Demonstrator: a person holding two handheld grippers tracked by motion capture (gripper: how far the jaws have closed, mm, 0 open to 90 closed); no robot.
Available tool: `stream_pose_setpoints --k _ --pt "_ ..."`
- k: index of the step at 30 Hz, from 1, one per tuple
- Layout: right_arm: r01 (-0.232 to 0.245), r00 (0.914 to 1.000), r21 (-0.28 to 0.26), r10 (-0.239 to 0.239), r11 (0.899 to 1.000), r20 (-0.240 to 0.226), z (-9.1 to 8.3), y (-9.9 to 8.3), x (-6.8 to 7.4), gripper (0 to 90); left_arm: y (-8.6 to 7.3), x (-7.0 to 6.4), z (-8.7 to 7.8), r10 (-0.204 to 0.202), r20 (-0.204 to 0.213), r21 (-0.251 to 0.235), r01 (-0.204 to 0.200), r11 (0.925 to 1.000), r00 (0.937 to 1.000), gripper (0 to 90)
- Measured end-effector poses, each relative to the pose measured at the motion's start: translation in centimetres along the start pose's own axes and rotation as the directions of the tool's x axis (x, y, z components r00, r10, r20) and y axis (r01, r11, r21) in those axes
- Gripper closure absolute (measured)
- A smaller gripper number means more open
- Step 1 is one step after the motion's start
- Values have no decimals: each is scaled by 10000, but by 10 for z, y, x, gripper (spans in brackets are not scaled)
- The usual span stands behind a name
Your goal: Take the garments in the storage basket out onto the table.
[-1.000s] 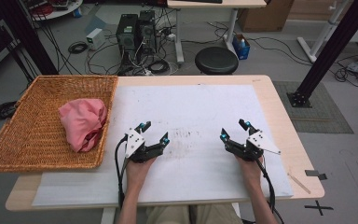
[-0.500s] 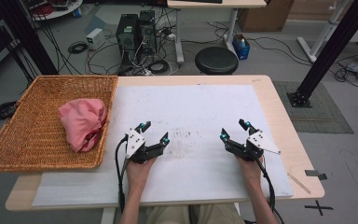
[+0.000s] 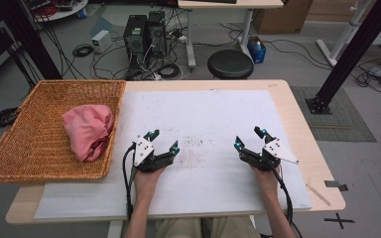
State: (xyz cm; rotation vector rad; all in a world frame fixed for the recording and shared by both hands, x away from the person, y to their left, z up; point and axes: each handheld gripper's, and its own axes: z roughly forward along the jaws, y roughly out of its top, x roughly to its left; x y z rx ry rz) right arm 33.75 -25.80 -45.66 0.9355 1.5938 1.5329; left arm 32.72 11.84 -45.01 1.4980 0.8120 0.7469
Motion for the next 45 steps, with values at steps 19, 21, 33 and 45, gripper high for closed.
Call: stream_pose_setpoints --k 19,21,33,45 --pt "58 10000 -21 -58 10000 -1 0 0 0 203 105 45 -50 182 1344 983 -316 9947 9908 202" --pt "57 10000 -20 -57 10000 0 0 0 0 202 113 60 -56 256 966 1249 -377 9915 9950 202" --pt "62 10000 -30 -62 10000 8 0 0 0 203 109 149 -81 -24 -605 3017 205 9532 9982 202" --pt "168 9999 -33 -168 9999 -6 0 0 1 203 60 231 -65 -920 -3437 4826 2598 8364 9346 105"
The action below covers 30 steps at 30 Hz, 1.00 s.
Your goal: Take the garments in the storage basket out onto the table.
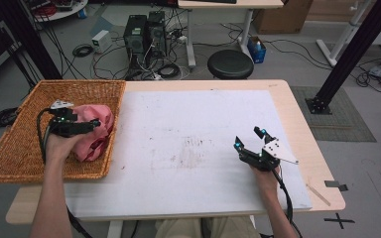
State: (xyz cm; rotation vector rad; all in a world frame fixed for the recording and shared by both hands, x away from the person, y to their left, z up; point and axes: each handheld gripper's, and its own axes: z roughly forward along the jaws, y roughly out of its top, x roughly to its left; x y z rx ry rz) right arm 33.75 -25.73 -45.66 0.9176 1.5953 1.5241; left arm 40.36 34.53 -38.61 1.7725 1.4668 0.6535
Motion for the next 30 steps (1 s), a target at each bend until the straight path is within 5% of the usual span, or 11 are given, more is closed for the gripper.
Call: stream_pose_setpoints --k 4,10,17,26,30 --pt "-5 10000 -3 5 10000 1 0 0 0 203 -7 10 19 -164 -538 593 196 9980 9984 81" --pt "2 10000 -9 -2 10000 2 0 0 0 203 -17 13 40 95 -691 1357 -1 9907 9976 74" --pt "-28 10000 18 27 10000 13 0 0 0 203 -22 11 49 -455 -919 1320 574 9896 9947 60" --pt "22 10000 86 -22 10000 0 1 0 0 203 -21 5 51 -405 -1342 1550 614 9860 9901 61" --pt "36 10000 83 -36 10000 -21 1 0 0 203 -22 -2 47 -441 -1309 1455 632 9873 9904 224"
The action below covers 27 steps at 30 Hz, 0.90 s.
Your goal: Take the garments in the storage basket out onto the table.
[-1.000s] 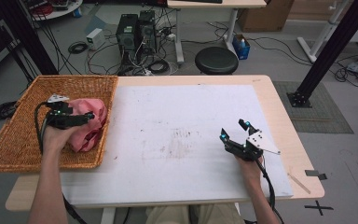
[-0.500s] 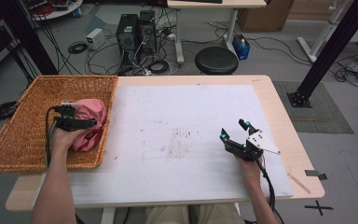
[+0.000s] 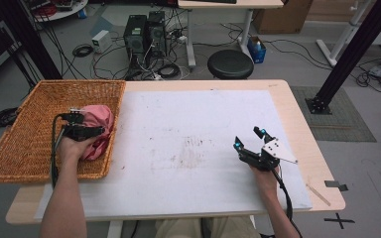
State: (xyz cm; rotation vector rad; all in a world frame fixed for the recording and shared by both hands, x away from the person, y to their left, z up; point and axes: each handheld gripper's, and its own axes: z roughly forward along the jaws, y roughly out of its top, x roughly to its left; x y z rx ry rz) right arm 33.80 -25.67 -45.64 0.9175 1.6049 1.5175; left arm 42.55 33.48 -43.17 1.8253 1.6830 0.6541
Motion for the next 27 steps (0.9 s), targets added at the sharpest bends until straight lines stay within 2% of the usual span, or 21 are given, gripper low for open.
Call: stream_pose_setpoints --k 2,6,9,12,14,19,23,25,27 --pt "11 10000 -15 -11 10000 19 0 0 0 203 -3 -1 -2 -35 382 -198 43 9998 9993 390" --pt "8 10000 -12 -8 10000 13 0 0 1 203 -2 -2 -3 122 545 -175 -113 9998 9984 549" --pt "8 10000 -13 -8 10000 28 0 0 0 203 -2 -3 -4 182 453 -168 -175 9997 9988 626" --pt "-36 10000 -2 36 10000 39 0 0 0 203 -2 -1 -4 105 504 -197 -95 9998 9987 658" --pt "-28 10000 2 28 10000 29 0 0 0 203 -3 0 -4 247 546 -219 -235 9995 9982 666" --pt "9 10000 -10 -9 10000 23 0 0 0 203 -2 3 -5 -9 707 -237 26 9997 9975 678" --pt "6 10000 2 -6 10000 11 0 0 0 203 0 5 -8 43 798 -350 -16 9994 9968 683" --pt "-12 10000 6 12 10000 11 0 0 0 203 0 6 -9 19 820 -442 17 9990 9966 684" --pt "-13 10000 5 13 10000 13 0 0 0 203 4 8 -17 -16 827 -838 86 9964 9966 684"
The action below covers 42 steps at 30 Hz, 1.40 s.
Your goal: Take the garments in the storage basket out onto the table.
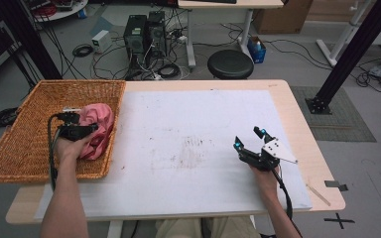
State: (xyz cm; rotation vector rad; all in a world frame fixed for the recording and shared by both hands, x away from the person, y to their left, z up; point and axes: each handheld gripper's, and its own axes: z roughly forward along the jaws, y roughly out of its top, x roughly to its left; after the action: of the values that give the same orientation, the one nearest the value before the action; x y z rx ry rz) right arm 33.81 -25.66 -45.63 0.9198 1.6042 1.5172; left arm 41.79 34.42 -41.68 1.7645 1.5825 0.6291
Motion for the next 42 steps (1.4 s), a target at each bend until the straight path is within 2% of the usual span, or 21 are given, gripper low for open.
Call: stream_pose_setpoints --k 3,6,9,12,14,19,22,24,26,28,32,36,37,40,41,42 --pt "24 10000 -1 -24 10000 -6 0 0 0 203 6 0 -11 132 18 -582 -131 9982 9999 685" --pt "47 10000 4 -47 10000 12 0 0 1 203 11 0 -22 84 159 -1093 -66 9940 9998 685" --pt "117 9999 2 -117 9999 22 0 0 1 203 15 -1 -33 318 218 -1397 -284 9898 9993 683" --pt "50 10000 -19 -50 10000 21 0 0 1 203 22 -5 -44 575 225 -1819 -525 9819 9981 682" --pt "46 10000 -14 -46 10000 41 0 0 0 203 28 -10 -51 815 228 -1878 -758 9793 9964 682" --pt "85 10000 -27 -85 10000 37 0 0 1 203 43 -26 -67 1513 231 -2336 -1418 9619 9882 681" --pt "56 10000 -14 -55 10000 34 0 0 1 203 53 -33 -75 1742 242 -2582 -1622 9524 9844 681" --pt "86 10000 -26 -86 10000 36 0 0 1 203 61 -36 -80 1791 379 -2791 -1616 9466 9831 680" --pt "92 10000 1 -92 10000 -2 0 0 1 203 69 -40 -87 1899 602 -3142 -1619 9354 9800 681" --pt "156 9999 -3 -156 9999 25 0 0 2 203 78 -49 -95 2170 740 -3461 -1790 9210 9734 680" --pt "141 9999 1 -141 9999 30 0 0 2 203 97 -72 -107 2730 1059 -3988 -2106 8925 9562 678" --pt "123 9999 3 -123 9999 18 0 0 2 203 110 -101 -110 3201 1576 -4522 -2199 8644 9342 677" --pt "143 9999 7 -143 9999 32 0 0 2 203 112 -108 -109 3317 1689 -4579 -2241 8603 9281 677" --pt "135 9999 2 -135 9999 24 0 0 2 203 117 -129 -100 3602 2032 -4621 -2351 8551 9105 676" --pt "128 9999 7 -128 9999 21 0 0 1 203 117 -141 -94 3805 2253 -4631 -2450 8518 8969 676" --pt "128 9999 7 -128 9999 21 0 0 1 203 117 -141 -94 3805 2253 -4631 -2450 8518 8969 676"
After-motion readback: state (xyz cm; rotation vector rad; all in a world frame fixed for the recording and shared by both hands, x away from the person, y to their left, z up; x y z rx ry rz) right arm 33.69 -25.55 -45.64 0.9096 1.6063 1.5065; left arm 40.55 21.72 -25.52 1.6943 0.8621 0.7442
